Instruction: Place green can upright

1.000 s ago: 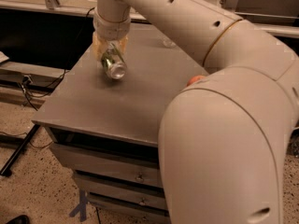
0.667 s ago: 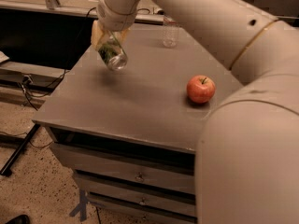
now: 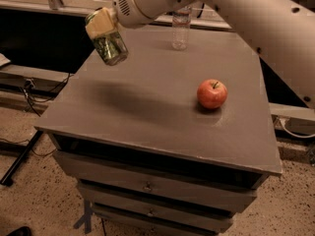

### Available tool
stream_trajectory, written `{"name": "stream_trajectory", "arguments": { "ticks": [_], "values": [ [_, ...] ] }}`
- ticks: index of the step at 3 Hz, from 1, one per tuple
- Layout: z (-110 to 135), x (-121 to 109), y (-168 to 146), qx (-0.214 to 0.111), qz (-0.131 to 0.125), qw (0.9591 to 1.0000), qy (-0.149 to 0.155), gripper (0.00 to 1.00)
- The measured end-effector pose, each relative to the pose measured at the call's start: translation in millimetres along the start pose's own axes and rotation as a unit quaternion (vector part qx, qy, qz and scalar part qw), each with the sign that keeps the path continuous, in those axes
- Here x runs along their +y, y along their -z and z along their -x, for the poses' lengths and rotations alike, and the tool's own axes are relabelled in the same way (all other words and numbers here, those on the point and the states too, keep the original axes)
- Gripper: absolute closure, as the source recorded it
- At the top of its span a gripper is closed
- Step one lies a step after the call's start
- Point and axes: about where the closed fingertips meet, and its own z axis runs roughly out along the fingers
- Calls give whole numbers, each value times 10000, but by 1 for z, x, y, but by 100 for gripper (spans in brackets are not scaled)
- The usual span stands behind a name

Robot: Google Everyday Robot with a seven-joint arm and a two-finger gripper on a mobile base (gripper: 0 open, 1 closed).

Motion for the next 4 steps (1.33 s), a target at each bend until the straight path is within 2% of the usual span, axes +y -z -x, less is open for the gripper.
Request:
{"name": "stream_trajectory", "arguments": {
  "ticks": [1, 2, 3, 4],
  "values": [
    [4, 13, 17, -860, 457, 9952, 87, 100],
    [8, 21, 42, -1154, 504, 9913, 380, 100],
    [1, 18, 40, -1294, 536, 9896, 321, 100],
    [-19, 11, 35, -1542, 522, 9863, 285, 100]
  ]
}}
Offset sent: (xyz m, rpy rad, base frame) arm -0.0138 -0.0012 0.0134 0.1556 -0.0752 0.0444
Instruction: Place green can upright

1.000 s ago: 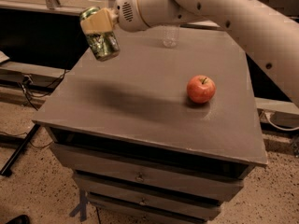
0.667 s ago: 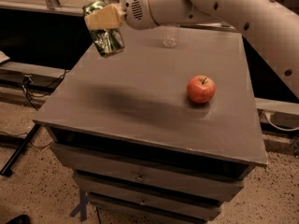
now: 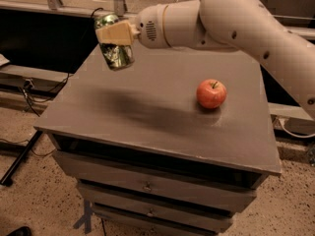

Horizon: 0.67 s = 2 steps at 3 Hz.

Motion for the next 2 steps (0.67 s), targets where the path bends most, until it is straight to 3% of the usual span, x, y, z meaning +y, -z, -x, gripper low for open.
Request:
{"name": "stream_trajectory", "arguments": {
  "ticks": [2],
  "values": [
    [-56, -7, 7, -447, 92, 9989, 117, 100]
  ]
}}
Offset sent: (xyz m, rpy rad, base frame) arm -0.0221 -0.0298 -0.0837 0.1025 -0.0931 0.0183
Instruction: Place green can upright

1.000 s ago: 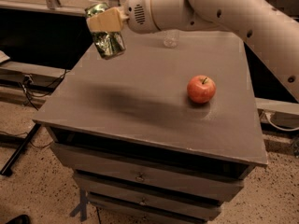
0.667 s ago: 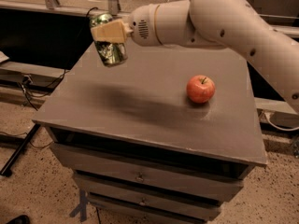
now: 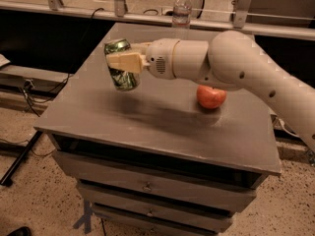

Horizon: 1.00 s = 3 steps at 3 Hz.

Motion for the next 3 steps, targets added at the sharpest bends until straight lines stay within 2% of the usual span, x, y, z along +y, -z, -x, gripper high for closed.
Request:
{"name": "stream_trajectory", "arguments": {
  "ticks": [2, 3],
  "values": [
    [-35, 9, 6, -315, 189, 9993, 58, 100],
    [-51, 12, 19, -553, 208, 9981, 152, 100]
  ]
}}
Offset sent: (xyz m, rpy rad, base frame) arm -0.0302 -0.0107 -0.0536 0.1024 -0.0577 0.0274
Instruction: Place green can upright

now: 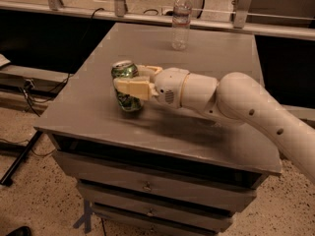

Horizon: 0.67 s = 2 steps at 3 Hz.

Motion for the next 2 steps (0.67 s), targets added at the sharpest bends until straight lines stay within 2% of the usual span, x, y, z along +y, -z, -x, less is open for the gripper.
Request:
{"name": "stream_trajectory", "arguments": {
  "ticks": [1, 2],
  "values": [
    [-3, 2, 13, -72, -9, 9999, 114, 100],
    [-9, 4, 27, -79, -38, 9999, 131, 86]
  ]
}}
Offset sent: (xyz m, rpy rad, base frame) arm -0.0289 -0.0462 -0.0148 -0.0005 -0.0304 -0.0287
